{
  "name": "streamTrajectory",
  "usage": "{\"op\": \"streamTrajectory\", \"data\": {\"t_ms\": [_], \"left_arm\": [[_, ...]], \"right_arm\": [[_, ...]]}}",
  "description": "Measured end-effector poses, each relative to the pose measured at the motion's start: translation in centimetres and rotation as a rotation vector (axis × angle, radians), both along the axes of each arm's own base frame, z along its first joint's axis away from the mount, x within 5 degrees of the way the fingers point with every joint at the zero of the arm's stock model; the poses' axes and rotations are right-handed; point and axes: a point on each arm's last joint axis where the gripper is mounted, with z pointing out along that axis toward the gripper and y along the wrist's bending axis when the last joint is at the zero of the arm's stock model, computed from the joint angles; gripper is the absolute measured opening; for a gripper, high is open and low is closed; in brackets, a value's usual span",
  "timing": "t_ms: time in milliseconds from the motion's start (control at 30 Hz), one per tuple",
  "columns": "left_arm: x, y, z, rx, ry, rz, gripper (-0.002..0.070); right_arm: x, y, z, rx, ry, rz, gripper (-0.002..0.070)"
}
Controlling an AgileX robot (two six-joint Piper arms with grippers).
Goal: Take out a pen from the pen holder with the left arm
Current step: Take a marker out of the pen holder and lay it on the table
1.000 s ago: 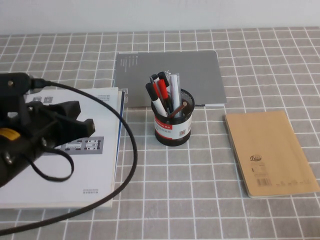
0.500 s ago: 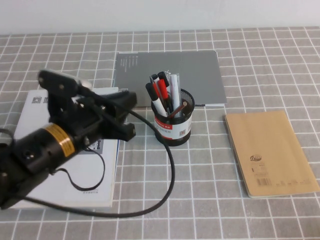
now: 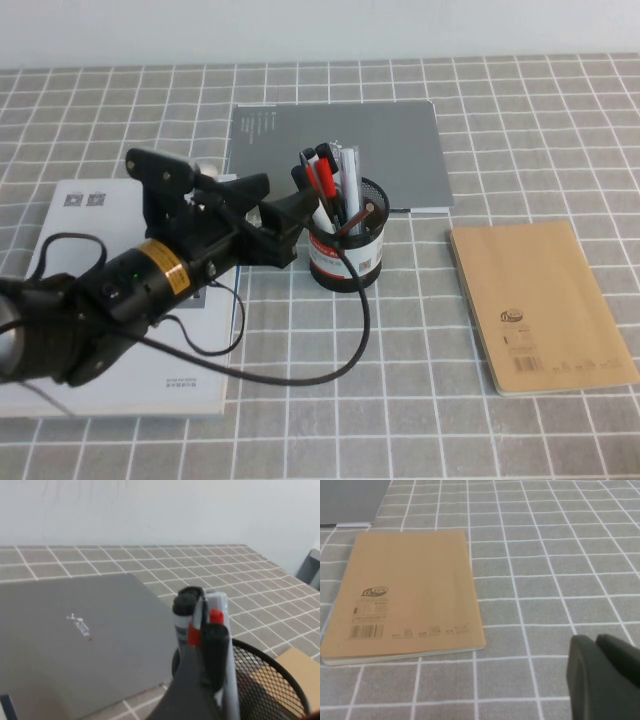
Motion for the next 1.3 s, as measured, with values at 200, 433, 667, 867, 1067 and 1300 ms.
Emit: {"op": "streamTrajectory", "data": {"t_ms": [200,433,667,867,1067,1300], "left_arm": [[2.1,-0.9,-0.8,0.003,-0.021,-0.005,0.0505],[3.1,-1.4,-1.5,-0.005,-0.021,-0.009,0.0474],[3.2,-1.3,-1.5,-0.029,-0.009,0.009,0.033],[3.4,-1.2,-1.4,-0.096,0.044,0.044,0.0281],[3.5,-1.2,-1.5,-0.166,0.11,0.058,0.0276],[3.9,-1.1,-3.0,-0.284,0.24,0.101,0.0276]], "right_arm": [[0.0,0.0,0.0,0.0,0.0,0.0,-0.0013],[0.0,0.0,0.0,0.0,0.0,0.0,-0.0013],[0.0,0.0,0.0,0.0,0.0,0.0,-0.0013],[0.0,0.0,0.0,0.0,0.0,0.0,-0.0013],[0.0,0.0,0.0,0.0,0.0,0.0,-0.0013],[0.0,0.0,0.0,0.0,0.0,0.0,-0.0013]]}}
